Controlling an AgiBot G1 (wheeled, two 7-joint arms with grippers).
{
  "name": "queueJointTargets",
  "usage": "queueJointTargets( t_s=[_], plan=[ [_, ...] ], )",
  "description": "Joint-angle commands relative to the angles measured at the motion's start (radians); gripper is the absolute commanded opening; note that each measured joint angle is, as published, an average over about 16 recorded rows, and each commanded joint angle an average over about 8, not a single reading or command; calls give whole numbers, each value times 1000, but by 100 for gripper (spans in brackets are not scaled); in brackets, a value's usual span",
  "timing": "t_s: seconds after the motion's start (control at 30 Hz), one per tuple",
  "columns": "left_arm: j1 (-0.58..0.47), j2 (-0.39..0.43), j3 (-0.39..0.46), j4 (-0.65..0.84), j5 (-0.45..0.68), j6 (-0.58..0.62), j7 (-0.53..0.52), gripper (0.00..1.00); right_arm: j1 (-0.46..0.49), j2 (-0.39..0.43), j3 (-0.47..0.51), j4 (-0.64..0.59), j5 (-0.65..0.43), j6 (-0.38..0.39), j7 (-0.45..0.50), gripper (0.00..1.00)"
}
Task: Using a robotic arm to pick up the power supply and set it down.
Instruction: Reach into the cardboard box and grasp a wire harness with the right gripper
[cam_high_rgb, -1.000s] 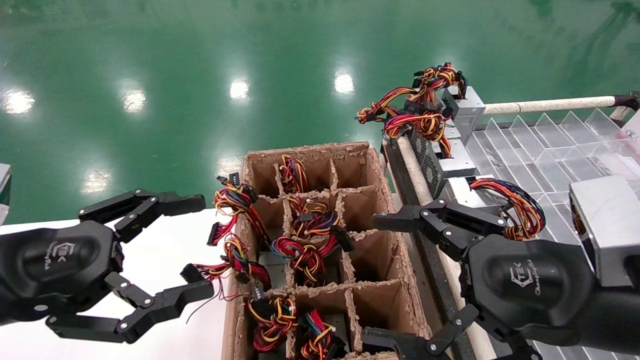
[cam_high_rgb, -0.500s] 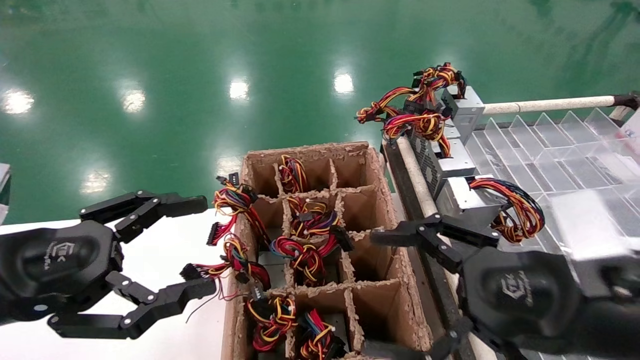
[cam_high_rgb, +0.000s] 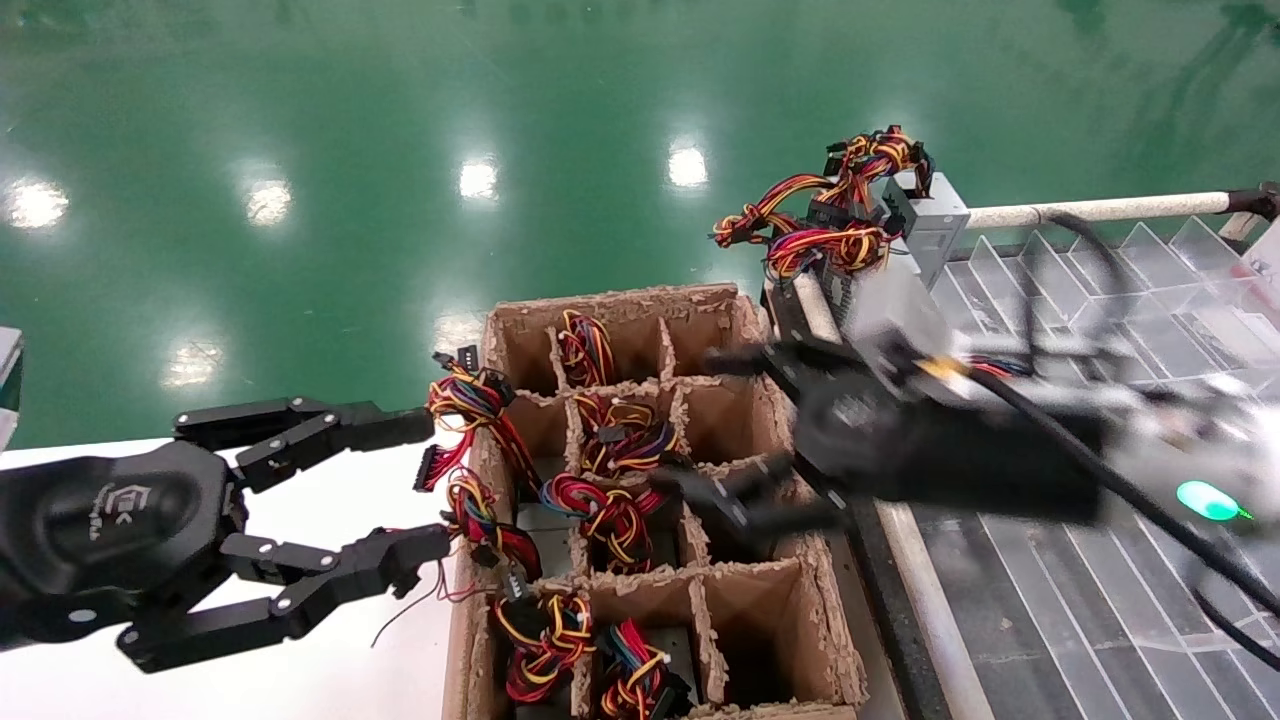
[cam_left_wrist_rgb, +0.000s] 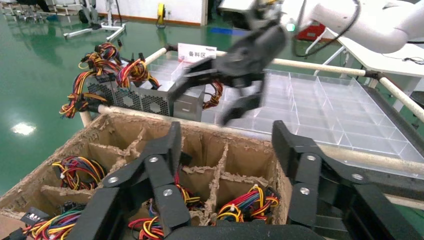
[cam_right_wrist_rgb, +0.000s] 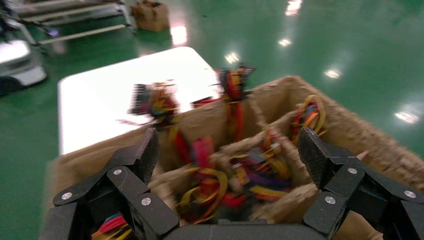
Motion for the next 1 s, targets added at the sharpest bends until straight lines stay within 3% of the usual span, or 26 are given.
queueJointTargets(
  t_s=[0.03,0.2,0.5,0.63,0.73,0.9,1.0],
  plan=[
    [0,0,0,0,0,0,0,0,43,-43,-25,-39,-54,30,12,100],
    [0,0,0,0,0,0,0,0,129,-170,-68,-200,-114,50,-14,100],
    [0,0,0,0,0,0,0,0,219,-367,-97,-521,-111,11,-142,100],
    [0,0,0,0,0,0,0,0,244,-435,-92,-653,-99,15,-209,92],
    [0,0,0,0,0,0,0,0,259,-475,-86,-737,-88,16,-258,72],
    [0,0,0,0,0,0,0,0,279,-518,-87,-836,-76,6,-319,17],
    [0,0,0,0,0,0,0,0,285,-532,-95,-867,-69,1,-339,0]
  ],
)
